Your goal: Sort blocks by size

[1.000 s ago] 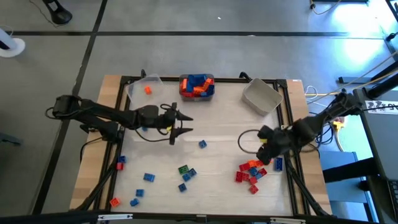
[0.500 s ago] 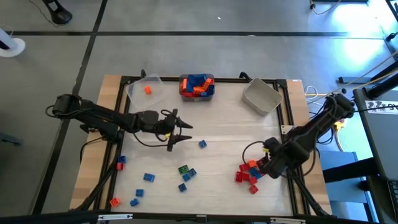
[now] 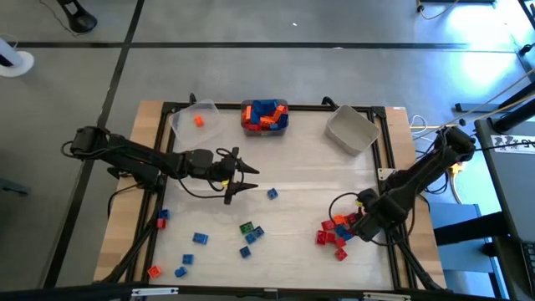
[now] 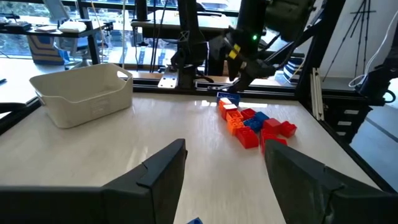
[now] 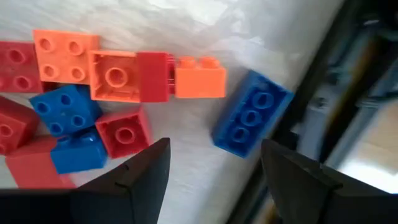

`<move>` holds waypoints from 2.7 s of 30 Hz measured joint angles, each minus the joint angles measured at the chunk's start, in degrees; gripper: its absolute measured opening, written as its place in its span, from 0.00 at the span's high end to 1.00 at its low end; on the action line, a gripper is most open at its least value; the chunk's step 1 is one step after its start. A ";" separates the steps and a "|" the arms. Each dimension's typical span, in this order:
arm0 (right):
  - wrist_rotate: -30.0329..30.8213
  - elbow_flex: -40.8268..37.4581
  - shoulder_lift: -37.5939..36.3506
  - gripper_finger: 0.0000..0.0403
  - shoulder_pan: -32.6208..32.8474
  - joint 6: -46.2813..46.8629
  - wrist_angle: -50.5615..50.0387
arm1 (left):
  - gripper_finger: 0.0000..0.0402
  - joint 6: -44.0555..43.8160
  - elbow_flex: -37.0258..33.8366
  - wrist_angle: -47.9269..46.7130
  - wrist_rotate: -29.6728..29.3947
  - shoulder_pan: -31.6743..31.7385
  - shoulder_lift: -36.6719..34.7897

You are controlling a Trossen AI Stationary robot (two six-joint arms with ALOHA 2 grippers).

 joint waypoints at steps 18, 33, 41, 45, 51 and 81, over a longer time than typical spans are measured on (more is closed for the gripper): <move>-2.08 -10.28 0.00 0.62 -0.02 3.13 13.92 | 0.49 0.00 0.00 0.00 0.02 0.02 0.00; -4.09 -9.42 -0.17 0.62 -0.02 3.32 13.03 | 0.49 0.00 0.04 -0.90 0.02 0.04 0.00; -4.39 -9.92 -0.17 0.62 -0.02 6.21 10.11 | 0.49 0.00 0.04 -1.01 0.02 0.04 0.00; -4.03 -10.97 -0.17 0.62 -0.02 6.34 12.48 | 0.49 0.00 0.04 -1.27 0.02 0.00 0.00; -2.97 -13.57 -0.17 0.62 -0.02 6.43 18.28 | 0.49 0.00 0.04 -1.33 0.02 0.00 0.00; -3.39 1.27 -0.07 0.97 -0.07 -10.80 4.95 | 0.49 0.00 0.04 -1.25 0.02 0.00 0.00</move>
